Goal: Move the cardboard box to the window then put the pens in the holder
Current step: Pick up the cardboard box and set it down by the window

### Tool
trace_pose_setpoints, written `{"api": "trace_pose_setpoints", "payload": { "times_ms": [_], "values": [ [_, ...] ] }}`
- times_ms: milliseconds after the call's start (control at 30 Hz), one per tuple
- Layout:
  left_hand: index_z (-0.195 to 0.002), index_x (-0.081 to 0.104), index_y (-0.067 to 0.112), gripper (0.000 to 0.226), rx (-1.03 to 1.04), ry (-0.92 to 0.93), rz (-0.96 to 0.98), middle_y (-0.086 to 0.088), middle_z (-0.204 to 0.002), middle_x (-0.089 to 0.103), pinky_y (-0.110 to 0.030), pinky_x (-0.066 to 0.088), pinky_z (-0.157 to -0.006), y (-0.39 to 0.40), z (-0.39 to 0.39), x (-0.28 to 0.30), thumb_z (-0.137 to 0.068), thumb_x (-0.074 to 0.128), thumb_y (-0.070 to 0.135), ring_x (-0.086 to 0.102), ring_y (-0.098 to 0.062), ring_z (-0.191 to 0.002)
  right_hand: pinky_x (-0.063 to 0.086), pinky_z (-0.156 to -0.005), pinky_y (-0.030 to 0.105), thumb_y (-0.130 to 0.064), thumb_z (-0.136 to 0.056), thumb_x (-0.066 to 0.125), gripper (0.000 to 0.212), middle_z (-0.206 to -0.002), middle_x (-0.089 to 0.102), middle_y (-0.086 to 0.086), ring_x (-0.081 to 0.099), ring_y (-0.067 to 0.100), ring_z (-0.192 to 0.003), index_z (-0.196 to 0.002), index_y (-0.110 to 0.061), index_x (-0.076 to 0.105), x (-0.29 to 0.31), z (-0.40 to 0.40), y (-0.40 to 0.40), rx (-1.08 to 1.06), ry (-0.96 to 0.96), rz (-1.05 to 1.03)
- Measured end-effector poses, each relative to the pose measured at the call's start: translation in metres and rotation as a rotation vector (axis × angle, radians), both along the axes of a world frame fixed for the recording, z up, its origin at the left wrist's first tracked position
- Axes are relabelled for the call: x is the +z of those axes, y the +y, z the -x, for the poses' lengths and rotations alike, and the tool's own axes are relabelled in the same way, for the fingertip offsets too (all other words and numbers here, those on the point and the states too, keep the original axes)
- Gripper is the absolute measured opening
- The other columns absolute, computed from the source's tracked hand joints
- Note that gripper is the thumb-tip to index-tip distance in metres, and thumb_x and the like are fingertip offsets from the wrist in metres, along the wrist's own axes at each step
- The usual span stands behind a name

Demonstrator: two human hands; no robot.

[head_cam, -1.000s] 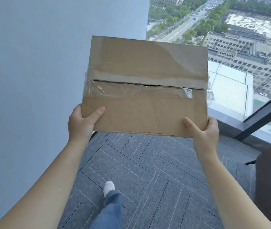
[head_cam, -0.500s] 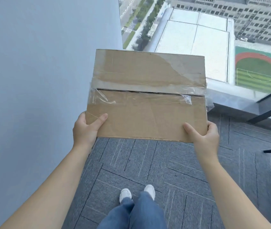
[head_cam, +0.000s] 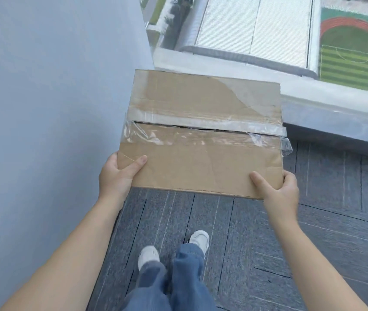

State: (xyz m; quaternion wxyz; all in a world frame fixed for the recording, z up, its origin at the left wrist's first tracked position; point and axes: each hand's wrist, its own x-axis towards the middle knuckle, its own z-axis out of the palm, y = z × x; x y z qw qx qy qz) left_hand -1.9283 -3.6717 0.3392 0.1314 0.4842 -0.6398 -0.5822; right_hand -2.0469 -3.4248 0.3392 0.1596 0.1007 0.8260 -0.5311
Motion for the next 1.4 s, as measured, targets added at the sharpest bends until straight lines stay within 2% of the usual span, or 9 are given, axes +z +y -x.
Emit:
{"api": "trace_pose_setpoints", "payload": {
  "times_ms": [133, 400, 533, 633, 767, 900, 1067, 1167, 1400],
  "values": [
    [-0.094, 0.054, 0.018, 0.026, -0.036, -0.024, -0.006, 0.01, -0.083, 0.06, -0.022, 0.045, -0.069, -0.034, 0.052, -0.1, -0.072, 0.068, 0.021, 0.056, -0.006, -0.077, 0.039, -0.076, 0.033, -0.026, -0.07, 0.071, 0.053, -0.101, 0.053, 0.004, 0.052, 0.02, -0.089, -0.112, -0.009, 0.045, -0.1, 0.042, -0.03, -0.028, -0.018, -0.033],
    [-0.077, 0.054, 0.028, 0.022, -0.152, -0.076, -0.014, 0.007, -0.083, 0.061, -0.036, 0.046, -0.083, -0.087, 0.124, -0.308, -0.067, 0.073, 0.025, 0.059, -0.022, -0.086, 0.04, -0.075, 0.034, -0.023, -0.069, 0.072, 0.052, -0.098, 0.054, 0.005, 0.052, 0.021, -0.087, -0.111, -0.008, 0.044, -0.308, 0.094, -0.075, -0.11, -0.053, -0.054],
    [-0.081, 0.055, 0.029, 0.025, -0.177, -0.107, -0.044, 0.002, -0.091, 0.062, -0.042, 0.048, -0.088, -0.102, 0.142, -0.37, -0.063, 0.073, 0.03, 0.06, -0.025, -0.093, 0.038, -0.076, 0.032, -0.024, -0.069, 0.072, 0.054, -0.085, 0.05, -0.008, 0.051, 0.019, -0.087, -0.112, -0.009, 0.043, -0.366, 0.11, -0.089, -0.111, -0.07, -0.074],
    [-0.088, 0.055, 0.023, 0.028, -0.165, -0.101, -0.034, 0.003, -0.091, 0.061, -0.038, 0.046, -0.083, -0.108, 0.153, -0.386, -0.066, 0.072, 0.028, 0.058, -0.023, -0.091, 0.039, -0.076, 0.032, -0.026, -0.069, 0.072, 0.056, -0.096, 0.052, 0.001, 0.051, 0.019, -0.088, -0.113, -0.009, 0.043, -0.379, 0.122, -0.096, -0.106, -0.053, -0.095],
    [-0.095, 0.053, 0.019, 0.033, -0.172, -0.117, 0.007, 0.005, -0.087, 0.059, -0.035, 0.044, -0.081, -0.117, 0.168, -0.385, -0.069, 0.07, 0.031, 0.057, -0.022, -0.091, 0.037, -0.076, 0.03, -0.029, -0.071, 0.07, 0.056, -0.1, 0.049, 0.002, 0.049, 0.018, -0.088, -0.114, -0.008, 0.041, -0.376, 0.142, -0.106, -0.077, -0.057, -0.098],
    [-0.097, 0.053, 0.02, 0.061, -0.214, -0.197, 0.035, -0.007, -0.107, 0.062, -0.045, 0.047, -0.092, -0.129, 0.184, -0.382, -0.049, 0.068, 0.053, 0.058, -0.026, -0.098, 0.036, -0.075, 0.031, -0.033, -0.072, 0.068, 0.057, -0.101, 0.048, 0.003, 0.048, 0.019, -0.089, -0.114, -0.008, 0.039, -0.377, 0.149, -0.112, -0.047, -0.089, -0.133],
    [-0.119, 0.04, 0.013, 0.078, -0.343, -0.397, 0.087, -0.011, -0.129, 0.051, -0.046, 0.039, -0.101, -0.133, 0.188, -0.361, -0.058, 0.066, 0.053, 0.05, -0.029, -0.114, 0.038, -0.08, 0.032, -0.03, -0.076, 0.063, 0.058, -0.116, 0.05, 0.008, 0.048, 0.02, -0.097, -0.121, -0.006, 0.036, -0.361, 0.15, -0.113, 0.062, -0.135, -0.208],
    [-0.132, 0.029, 0.008, 0.072, -0.431, -0.501, 0.273, -0.015, -0.14, 0.041, -0.041, 0.033, -0.102, -0.12, 0.186, -0.317, -0.076, 0.063, 0.038, 0.04, -0.031, -0.125, 0.03, -0.105, 0.039, -0.027, -0.081, 0.058, 0.063, -0.139, 0.038, 0.014, 0.036, 0.026, -0.126, -0.132, -0.005, 0.028, -0.319, 0.145, -0.106, 0.196, -0.063, -0.369],
    [-0.124, 0.045, 0.009, 0.046, -0.866, -0.5, 0.476, -0.014, -0.133, 0.05, -0.035, 0.037, -0.096, -0.055, 0.161, -0.124, -0.082, 0.057, 0.025, 0.047, -0.03, -0.118, 0.02, -0.111, 0.043, -0.029, -0.088, 0.046, 0.049, -0.148, 0.028, 0.013, 0.02, 0.026, -0.137, -0.132, -0.01, 0.035, -0.132, 0.112, -0.076, 0.534, -0.005, -0.614]
  ]
}}
